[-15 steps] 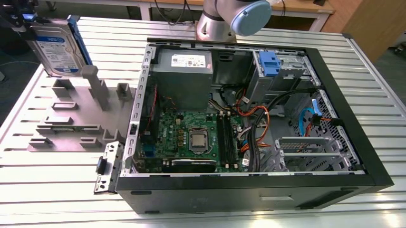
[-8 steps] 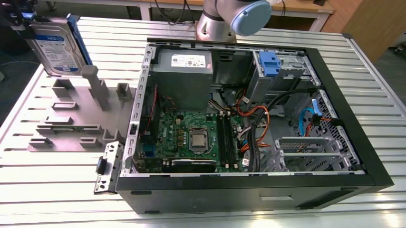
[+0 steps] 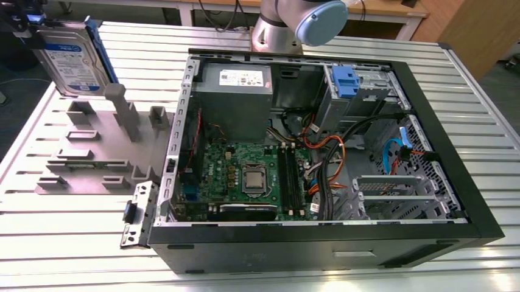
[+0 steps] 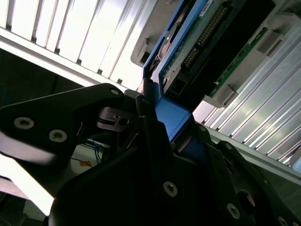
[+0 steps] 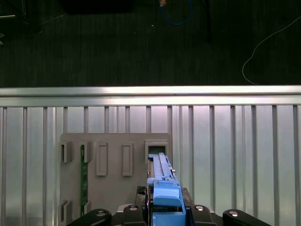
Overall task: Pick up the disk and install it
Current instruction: 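Pick up the disk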
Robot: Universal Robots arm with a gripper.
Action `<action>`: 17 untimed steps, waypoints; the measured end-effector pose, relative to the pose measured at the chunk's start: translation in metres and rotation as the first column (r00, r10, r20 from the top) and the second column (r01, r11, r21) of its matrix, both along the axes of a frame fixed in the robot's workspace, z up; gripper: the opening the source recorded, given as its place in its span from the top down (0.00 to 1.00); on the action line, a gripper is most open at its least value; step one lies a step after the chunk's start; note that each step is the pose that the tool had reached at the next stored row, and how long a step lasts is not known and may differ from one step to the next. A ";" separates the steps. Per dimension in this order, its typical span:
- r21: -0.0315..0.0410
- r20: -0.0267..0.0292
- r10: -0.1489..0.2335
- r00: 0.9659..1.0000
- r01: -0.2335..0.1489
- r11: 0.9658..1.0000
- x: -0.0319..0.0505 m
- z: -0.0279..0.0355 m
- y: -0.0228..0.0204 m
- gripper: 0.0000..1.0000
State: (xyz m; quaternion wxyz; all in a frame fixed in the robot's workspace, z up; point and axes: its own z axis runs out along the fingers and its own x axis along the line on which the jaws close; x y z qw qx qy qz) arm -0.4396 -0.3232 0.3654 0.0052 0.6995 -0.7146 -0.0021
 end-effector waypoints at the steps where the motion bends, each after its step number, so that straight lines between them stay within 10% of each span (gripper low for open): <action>1: 0.000 0.000 0.000 1.000 0.000 1.000 0.0000 0.0000 0.0000 0.64; 17: 0.000 0.000 0.000 1.000 0.000 1.000 0.0000 0.0038 0.0000 0.64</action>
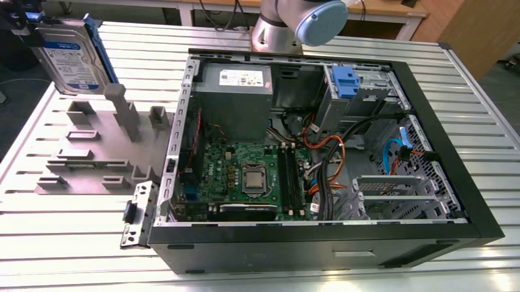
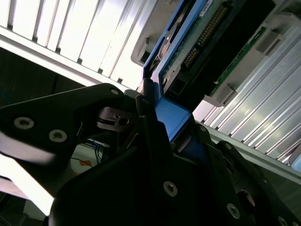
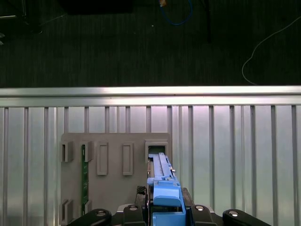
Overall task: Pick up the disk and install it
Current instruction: 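Pick up the disk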
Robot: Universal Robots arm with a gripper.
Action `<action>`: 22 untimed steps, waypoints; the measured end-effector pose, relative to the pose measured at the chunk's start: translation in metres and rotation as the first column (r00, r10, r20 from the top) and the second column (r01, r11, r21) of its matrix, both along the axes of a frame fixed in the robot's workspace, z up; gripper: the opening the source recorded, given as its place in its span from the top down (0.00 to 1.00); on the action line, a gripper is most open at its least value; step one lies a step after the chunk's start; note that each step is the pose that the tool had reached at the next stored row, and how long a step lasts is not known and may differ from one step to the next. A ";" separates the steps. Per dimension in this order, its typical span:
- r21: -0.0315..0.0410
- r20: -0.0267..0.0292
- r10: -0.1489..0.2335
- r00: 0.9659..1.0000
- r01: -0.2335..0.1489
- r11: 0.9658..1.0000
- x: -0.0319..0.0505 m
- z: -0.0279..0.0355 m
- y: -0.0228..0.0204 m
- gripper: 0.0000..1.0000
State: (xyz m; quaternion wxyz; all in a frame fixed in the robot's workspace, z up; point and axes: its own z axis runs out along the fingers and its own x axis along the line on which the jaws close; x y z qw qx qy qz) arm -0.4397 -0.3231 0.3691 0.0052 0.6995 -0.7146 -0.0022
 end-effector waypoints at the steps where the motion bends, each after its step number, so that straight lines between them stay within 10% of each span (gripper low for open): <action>1: 0.000 0.000 0.000 1.000 0.000 1.000 0.0000 0.0003 0.0000 0.64; 22: 0.001 0.000 0.000 1.000 0.000 1.000 0.0000 0.0059 0.0000 0.64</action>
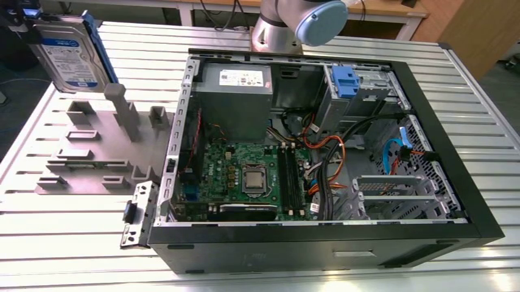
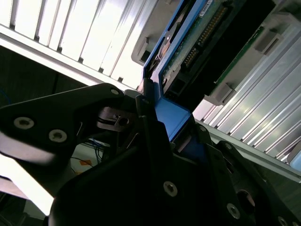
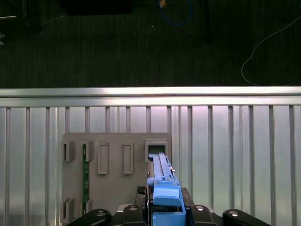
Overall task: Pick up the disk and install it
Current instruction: 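Pick up the disk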
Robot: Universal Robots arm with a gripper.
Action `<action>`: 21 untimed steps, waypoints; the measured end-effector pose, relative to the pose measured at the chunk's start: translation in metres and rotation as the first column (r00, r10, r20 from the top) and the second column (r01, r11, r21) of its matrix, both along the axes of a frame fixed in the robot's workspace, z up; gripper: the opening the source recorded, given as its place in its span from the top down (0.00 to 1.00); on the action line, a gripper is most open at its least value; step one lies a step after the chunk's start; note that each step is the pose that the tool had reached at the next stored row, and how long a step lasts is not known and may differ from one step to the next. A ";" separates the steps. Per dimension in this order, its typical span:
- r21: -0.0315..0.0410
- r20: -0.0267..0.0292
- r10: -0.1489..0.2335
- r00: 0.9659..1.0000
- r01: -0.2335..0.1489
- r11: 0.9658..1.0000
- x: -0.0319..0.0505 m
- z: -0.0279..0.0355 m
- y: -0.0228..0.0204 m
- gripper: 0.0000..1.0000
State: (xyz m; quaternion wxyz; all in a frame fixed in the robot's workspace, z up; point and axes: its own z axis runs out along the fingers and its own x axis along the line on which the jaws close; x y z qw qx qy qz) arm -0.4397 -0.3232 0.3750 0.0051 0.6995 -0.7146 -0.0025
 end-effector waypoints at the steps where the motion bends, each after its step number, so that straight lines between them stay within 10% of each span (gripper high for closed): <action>1: 0.000 0.000 0.000 1.000 0.000 1.000 0.0001 0.0005 0.0000 0.64; 21: 0.002 0.000 0.000 1.000 0.000 1.000 0.0000 0.0158 0.0000 0.64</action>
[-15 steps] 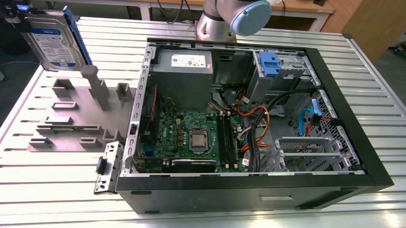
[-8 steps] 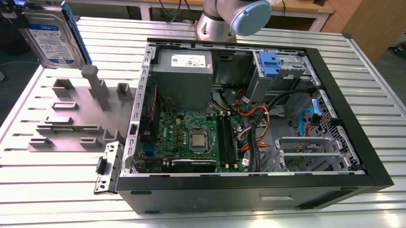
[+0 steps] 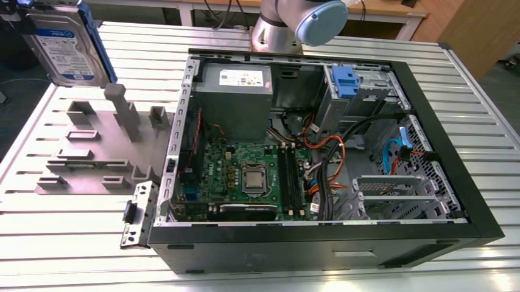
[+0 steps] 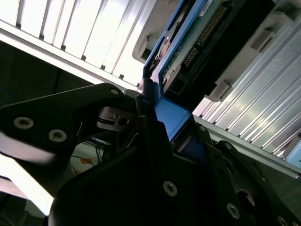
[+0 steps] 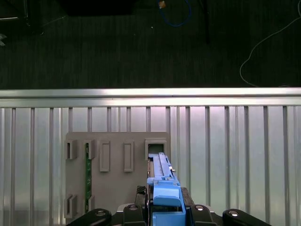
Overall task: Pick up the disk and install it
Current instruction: 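Pick up the disk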
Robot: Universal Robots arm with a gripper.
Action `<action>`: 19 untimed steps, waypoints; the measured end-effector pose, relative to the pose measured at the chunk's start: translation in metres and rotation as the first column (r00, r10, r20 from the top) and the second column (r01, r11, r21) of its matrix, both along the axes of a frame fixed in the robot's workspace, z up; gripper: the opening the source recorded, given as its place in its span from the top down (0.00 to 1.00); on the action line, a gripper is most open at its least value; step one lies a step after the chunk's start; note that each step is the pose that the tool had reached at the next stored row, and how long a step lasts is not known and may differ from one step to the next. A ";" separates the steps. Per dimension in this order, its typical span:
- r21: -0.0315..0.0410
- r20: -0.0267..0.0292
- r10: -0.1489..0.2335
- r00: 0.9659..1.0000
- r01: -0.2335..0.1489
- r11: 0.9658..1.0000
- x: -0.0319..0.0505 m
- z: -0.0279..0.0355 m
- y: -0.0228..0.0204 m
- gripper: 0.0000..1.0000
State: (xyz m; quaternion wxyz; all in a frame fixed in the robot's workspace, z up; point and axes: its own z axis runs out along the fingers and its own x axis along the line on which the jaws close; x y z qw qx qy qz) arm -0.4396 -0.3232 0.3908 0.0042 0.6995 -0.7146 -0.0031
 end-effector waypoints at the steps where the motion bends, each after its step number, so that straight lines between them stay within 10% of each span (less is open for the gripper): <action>1: 0.000 0.000 0.000 1.000 0.000 1.000 0.0000 0.0012 0.0000 0.64; 19: 0.000 0.000 0.000 1.000 0.000 1.000 0.0000 0.0067 0.0000 0.64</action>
